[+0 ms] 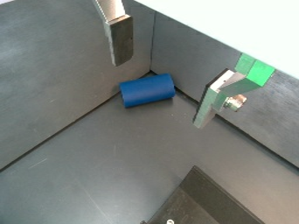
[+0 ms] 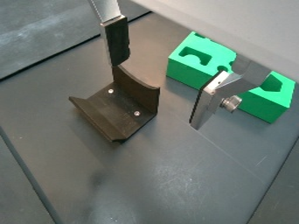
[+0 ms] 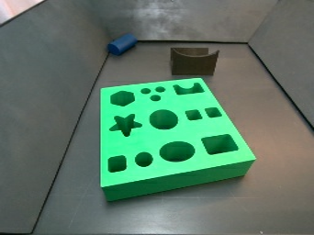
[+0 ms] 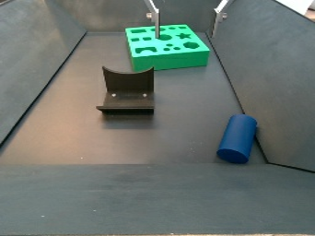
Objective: Pick up the oval object. Move up. Place the oval object on the fixture. Regrasp the oval object. Move to above the board. Insert the oval object.
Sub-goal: Pick up the oval object.
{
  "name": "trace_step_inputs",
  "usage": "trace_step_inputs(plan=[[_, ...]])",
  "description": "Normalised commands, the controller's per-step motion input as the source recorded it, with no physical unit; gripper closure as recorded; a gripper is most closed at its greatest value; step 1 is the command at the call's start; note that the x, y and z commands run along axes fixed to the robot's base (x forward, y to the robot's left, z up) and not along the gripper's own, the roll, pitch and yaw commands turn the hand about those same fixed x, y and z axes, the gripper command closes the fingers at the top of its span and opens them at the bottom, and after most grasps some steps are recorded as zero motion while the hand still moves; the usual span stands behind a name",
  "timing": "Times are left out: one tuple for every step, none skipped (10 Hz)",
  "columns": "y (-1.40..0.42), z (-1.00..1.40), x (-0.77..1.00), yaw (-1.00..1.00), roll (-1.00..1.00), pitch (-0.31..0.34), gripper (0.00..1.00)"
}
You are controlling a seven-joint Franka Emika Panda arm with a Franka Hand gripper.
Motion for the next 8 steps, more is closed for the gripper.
trace_step_inputs(plan=[[0.18,-0.16,-0.21,-0.22,0.0,-0.05,0.0],[0.53,-0.36,-0.33,-0.38,0.0,-0.057,0.0],[0.45,-0.43,-0.57,-0.44,0.01,-0.103,0.0],[0.46,-0.49,-0.64,-0.36,0.08,-0.106,0.0],[0.46,-0.6,-0.59,-0.35,0.11,-0.083,0.0],[0.39,-0.69,-0.56,-0.4,0.15,-0.097,0.0],[0.42,-0.65,-0.41,-0.35,0.01,-0.236,0.0],[0.38,-0.53,-0.35,-0.37,0.0,-0.296,0.0]])
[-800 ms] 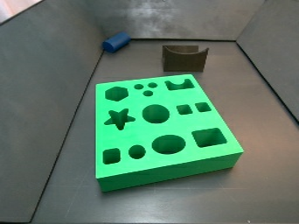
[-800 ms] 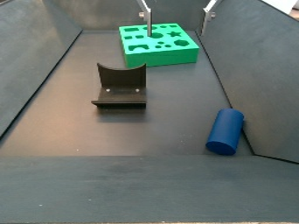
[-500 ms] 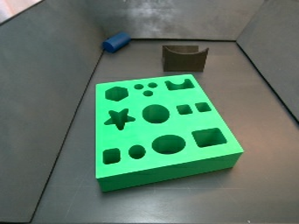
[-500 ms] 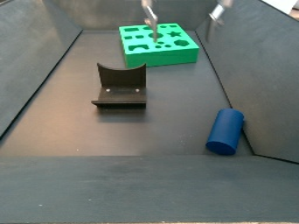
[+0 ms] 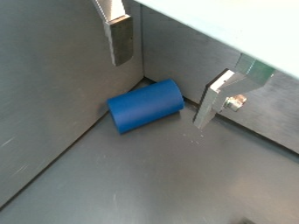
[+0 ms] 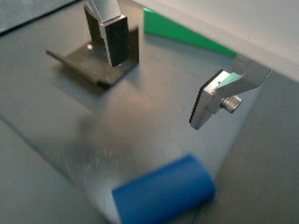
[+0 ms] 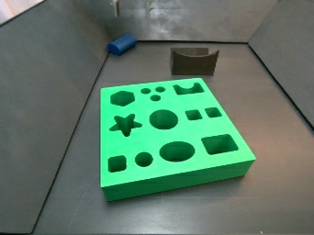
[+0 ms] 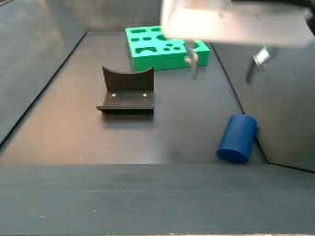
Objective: Pick up the oval object. Move up. Place the oval object on the fixture. Regrasp the oval object. Move to above the board. Insert the oval object.
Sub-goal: Pick up the oval object.
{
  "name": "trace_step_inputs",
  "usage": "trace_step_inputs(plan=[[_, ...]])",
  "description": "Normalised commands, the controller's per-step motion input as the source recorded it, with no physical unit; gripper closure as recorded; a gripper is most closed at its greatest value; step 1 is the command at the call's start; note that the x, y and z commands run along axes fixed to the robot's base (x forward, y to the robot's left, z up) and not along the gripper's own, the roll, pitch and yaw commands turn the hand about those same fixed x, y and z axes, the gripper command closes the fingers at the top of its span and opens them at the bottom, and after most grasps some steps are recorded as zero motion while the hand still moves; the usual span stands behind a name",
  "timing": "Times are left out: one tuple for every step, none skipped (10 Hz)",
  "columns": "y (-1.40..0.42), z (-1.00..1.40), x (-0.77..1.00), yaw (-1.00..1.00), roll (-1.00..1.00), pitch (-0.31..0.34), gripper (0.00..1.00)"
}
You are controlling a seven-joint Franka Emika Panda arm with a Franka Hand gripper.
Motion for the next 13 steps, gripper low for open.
trace_step_inputs(plan=[[0.35,-0.54,-0.24,-0.37,0.0,-0.284,0.0],[0.28,-0.55,-0.11,-0.35,0.0,-0.276,0.0],[0.21,-0.6,-0.06,-0.34,0.01,-0.251,0.0],[0.19,-0.67,-0.02,-0.33,0.05,-0.22,0.0],[0.25,-0.73,-0.05,-0.27,0.09,-0.19,0.0],[0.25,-0.76,-0.13,-0.22,0.11,-0.179,0.0],[0.27,-0.76,-0.19,-0.19,0.11,-0.18,0.0],[0.28,-0.75,-0.24,-0.17,0.11,-0.181,0.0],[0.29,-0.75,-0.27,-0.17,0.12,-0.173,0.0],[0.29,-0.75,-0.32,-0.15,0.13,-0.174,0.0],[0.25,-0.75,-0.18,-0.15,0.13,-0.173,0.0],[0.11,-0.76,0.08,-0.24,0.1,-0.156,0.0],[0.0,-0.79,0.4,-0.3,0.13,-0.081,0.0]])
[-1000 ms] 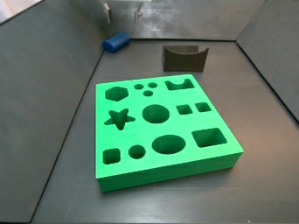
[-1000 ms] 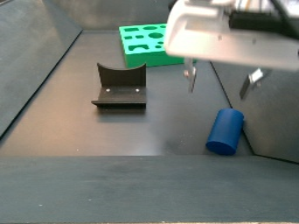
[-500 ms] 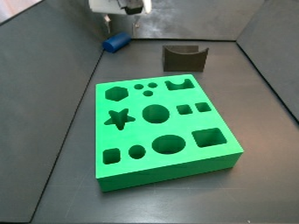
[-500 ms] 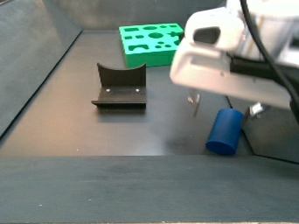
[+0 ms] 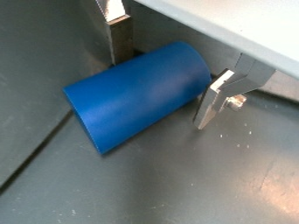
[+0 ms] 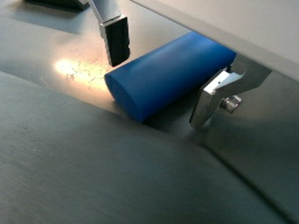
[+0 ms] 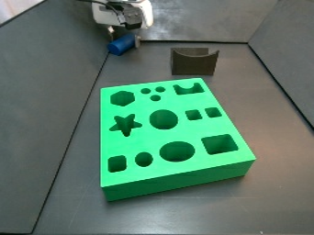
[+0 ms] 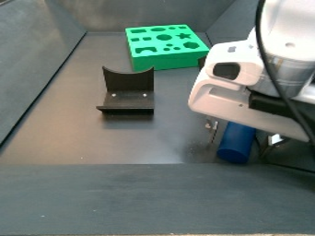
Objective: Pick up the oval object. Move up. Place the oval object on the fixture. Regrasp the oval object. Move to above the board. Insert the oval object.
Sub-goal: Pick up the oval object.
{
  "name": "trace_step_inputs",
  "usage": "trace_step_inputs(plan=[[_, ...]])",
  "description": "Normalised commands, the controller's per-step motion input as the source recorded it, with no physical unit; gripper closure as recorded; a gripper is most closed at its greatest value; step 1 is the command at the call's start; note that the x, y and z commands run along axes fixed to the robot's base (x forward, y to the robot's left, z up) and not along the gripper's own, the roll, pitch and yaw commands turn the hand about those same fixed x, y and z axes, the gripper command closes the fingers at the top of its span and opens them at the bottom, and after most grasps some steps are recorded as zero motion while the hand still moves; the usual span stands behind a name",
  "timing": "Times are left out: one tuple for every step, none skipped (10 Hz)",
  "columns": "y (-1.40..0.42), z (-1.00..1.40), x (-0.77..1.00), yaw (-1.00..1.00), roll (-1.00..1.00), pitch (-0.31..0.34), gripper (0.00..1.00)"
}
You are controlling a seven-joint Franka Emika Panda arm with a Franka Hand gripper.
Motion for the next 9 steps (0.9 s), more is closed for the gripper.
trace_step_inputs(plan=[[0.0,-0.81,0.05,-0.23,0.13,-0.149,0.0],[0.05,-0.08,-0.11,-0.08,-0.03,-0.087,0.0],[0.0,0.0,0.01,0.0,0.0,0.019,0.0],[0.01,-0.01,-0.05,-0.05,0.06,0.0,0.0],[0.0,0.0,0.0,0.0,0.0,0.0,1.0],[0.0,0.0,0.0,0.0,0.0,0.0,1.0],[0.0,0.0,0.0,0.0,0.0,0.0,1.0],[0.0,0.0,0.0,0.0,0.0,0.0,1.0],[0.0,0.0,0.0,0.0,0.0,0.0,1.0]])
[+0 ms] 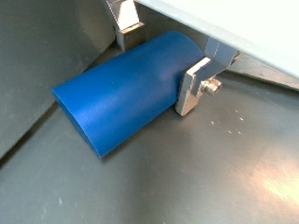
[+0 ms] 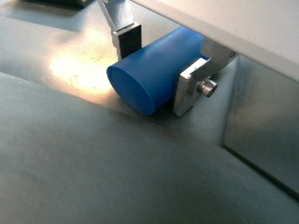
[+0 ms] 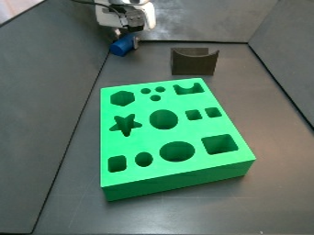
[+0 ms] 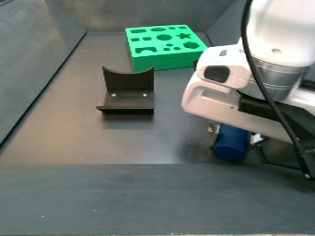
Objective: Pick up the oval object. Move up. Place the oval object on the fixture. Regrasp the oval object. Move to above the board. Insert the oval object.
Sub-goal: Pick up the oval object, then move up.
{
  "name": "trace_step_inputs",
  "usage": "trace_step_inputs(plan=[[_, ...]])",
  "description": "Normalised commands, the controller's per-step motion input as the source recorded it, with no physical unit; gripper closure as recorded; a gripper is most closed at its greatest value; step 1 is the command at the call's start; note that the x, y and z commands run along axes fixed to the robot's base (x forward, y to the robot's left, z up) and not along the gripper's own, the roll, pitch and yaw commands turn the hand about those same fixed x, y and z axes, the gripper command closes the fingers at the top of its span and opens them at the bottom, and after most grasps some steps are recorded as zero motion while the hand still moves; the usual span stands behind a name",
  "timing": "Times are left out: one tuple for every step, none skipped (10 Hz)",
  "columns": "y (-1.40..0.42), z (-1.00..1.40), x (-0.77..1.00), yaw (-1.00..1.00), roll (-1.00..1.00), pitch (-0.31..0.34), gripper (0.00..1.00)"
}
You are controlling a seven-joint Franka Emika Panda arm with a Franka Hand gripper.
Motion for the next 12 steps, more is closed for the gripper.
trace_step_inputs(plan=[[0.0,0.0,0.0,0.0,0.0,0.0,1.0],[0.0,0.0,0.0,0.0,0.0,0.0,1.0],[0.0,0.0,0.0,0.0,0.0,0.0,1.0],[0.0,0.0,0.0,0.0,0.0,0.0,1.0],[0.0,0.0,0.0,0.0,0.0,0.0,1.0],[0.0,0.0,0.0,0.0,0.0,0.0,1.0],[0.0,0.83,0.0,0.0,0.0,0.0,1.0],[-0.03,0.77,-0.08,0.01,-0.02,0.041,1.0],[-0.03,0.72,-0.08,0.01,-0.03,0.051,1.0],[-0.01,0.57,-0.04,0.01,-0.04,0.06,1.0],[-0.01,0.48,-0.03,0.01,-0.04,0.065,1.0],[-0.01,0.23,-0.01,0.0,-0.04,0.052,1.0]])
